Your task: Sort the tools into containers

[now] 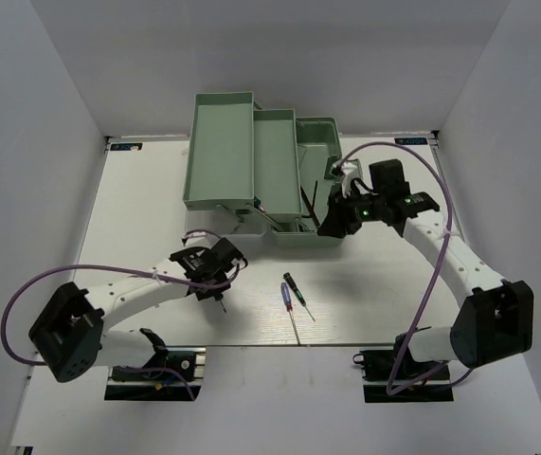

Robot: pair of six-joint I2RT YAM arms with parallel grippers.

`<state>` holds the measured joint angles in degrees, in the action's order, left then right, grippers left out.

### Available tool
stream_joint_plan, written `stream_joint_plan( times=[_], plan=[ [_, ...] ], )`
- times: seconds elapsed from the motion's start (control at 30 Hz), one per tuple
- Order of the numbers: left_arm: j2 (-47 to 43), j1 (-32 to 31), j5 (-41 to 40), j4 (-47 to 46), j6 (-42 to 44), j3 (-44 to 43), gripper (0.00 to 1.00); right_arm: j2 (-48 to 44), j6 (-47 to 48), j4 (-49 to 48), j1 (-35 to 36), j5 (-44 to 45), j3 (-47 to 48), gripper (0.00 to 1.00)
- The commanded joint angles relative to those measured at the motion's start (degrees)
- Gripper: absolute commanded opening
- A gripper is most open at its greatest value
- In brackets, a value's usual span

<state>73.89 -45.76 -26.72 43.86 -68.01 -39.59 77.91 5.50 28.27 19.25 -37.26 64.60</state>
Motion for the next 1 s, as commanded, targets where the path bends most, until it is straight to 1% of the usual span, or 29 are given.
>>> stream_joint_plan(
  times=[0.0, 0.03, 0.07, 0.1, 0.13, 0.17, 0.23, 0.27, 0.3, 0.33, 0.37, 0.4, 0.43, 0.47, 0.5, 0.53, 0.57, 0.6, 0.63, 0.67, 0.7, 0.77, 0.87, 0.97],
  plan=[
    [-5.67, -1.35, 4.29, -1.31, 9.97, -7.31, 0.00, -3.29, 8.12, 5.48, 0.35, 0.43, -3.84, 0.40],
    [-6.73, -2.22, 5.53, -2.10, 16.18, -8.64, 0.00, -3.38, 9.08, 5.91, 0.53, 2.69, -4.47, 0.37],
    [-8.48, -3.01, 8.58, -3.41, 19.11, -11.53, 0.00, -3.29, 9.79, 6.96, 0.70, 4.02, -5.79, 0.35],
    [-9.02, -3.02, 10.18, -4.47, 22.45, -13.12, 0.00, -2.94, 10.40, 6.97, 0.97, 4.03, -5.80, 0.35],
    [-9.02, -3.63, 11.85, -5.18, 28.22, -14.97, 0.00, -2.94, 10.93, 8.19, 1.23, 4.99, -6.58, 0.35],
    [-9.02, -3.64, 16.30, -6.23, 31.07, -19.25, 0.00, -2.68, 11.55, 8.29, 1.76, 5.26, -7.55, 0.38],
    [-7.72, -4.34, 19.76, -6.85, 37.12, -24.54, 0.00, -2.85, 11.73, 7.77, 2.20, 6.22, -9.91, 0.43],
    [-6.66, -4.86, 21.34, -6.85, 38.72, -27.52, 0.00, -3.11, 11.73, 7.76, 2.64, 6.49, -10.45, 0.46],
    [-5.26, -4.87, 21.36, -6.85, 39.61, -34.60, 0.00, -3.29, 11.82, 7.59, 3.51, 6.75, -11.15, 0.47],
    [-3.59, -4.87, 20.84, -6.85, 40.58, -38.24, 0.00, -3.72, 11.73, 7.15, 3.87, 7.45, -11.60, 0.49],
    [0.86, -4.87, 18.48, -6.24, 43.28, -42.02, 0.00, -3.82, 11.47, 6.97, 4.13, 7.90, -13.43, 0.49],
    [3.43, -4.35, 17.33, -5.72, 44.53, -49.45, 0.00, -4.25, 11.03, 6.36, 5.44, 8.07, -13.97, 0.50],
    [6.15, -3.56, 16.27, -5.02, 45.32, -52.83, 0.00, -4.52, 10.77, 6.27, 5.71, 9.47, -15.19, 0.50],
    [8.62, -3.55, 12.35, -5.01, 46.29, -58.26, 0.00, -4.69, 10.33, 5.31, 6.15, 9.74, -16.42, 0.52],
    [13.69, -2.85, 10.74, -6.23, 47.17, -60.67, 0.00, -4.96, 10.24, 4.95, 7.46, 10.01, -17.30, 0.54],
    [16.52, -1.89, 9.94, -6.24, 47.87, -63.30, 0.00, -5.48, 9.45, 4.69, 8.00, 11.31, -17.84, 0.54],
    [19.51, -0.57, 8.37, -6.24, 48.49, -69.07, 0.00, -5.57, 9.01, 3.47, 8.78, 11.59, -18.36, 0.54],
    [22.76, 0.14, 7.66, -4.41, 48.50, -72.43, 0.00, -6.10, 7.96, 3.11, 9.31, 12.11, -18.89, 0.56],
    [29.14, 0.84, 6.69, -2.91, 48.50, -75.77, 0.00, -6.02, 7.34, 2.76, 10.10, 12.73, -19.16, 0.58],
    [31.82, 1.54, 6.07, -1.77, 48.50, -81.20, 0.00, -6.01, 6.90, 1.19, 10.98, 13.08, -19.33, 0.58],
    [34.11, 2.94, 6.07, 0.16, 48.50, -83.43, 0.00, -6.01, 5.85, 0.65, 11.51, 13.78, -19.33, 0.58],
    [38.59, 4.09, 5.19, 0.88, 48.50, -86.69, 0.00, -5.14, 4.79, -0.58, 13.53, 14.75, -19.25, 0.58],
    [40.19, 6.03, 4.48, 0.88, 48.50, -86.70, 0.00, -3.56, 2.60, -2.51, 17.05, 17.29, -18.90, 0.58],
    [41.94, 7.52, 6.76, 0.27, 49.11, -86.70, 0.01, -0.85, 0.75, -4.80, 20.64, 19.40, -17.67, 0.58]
  ],
)
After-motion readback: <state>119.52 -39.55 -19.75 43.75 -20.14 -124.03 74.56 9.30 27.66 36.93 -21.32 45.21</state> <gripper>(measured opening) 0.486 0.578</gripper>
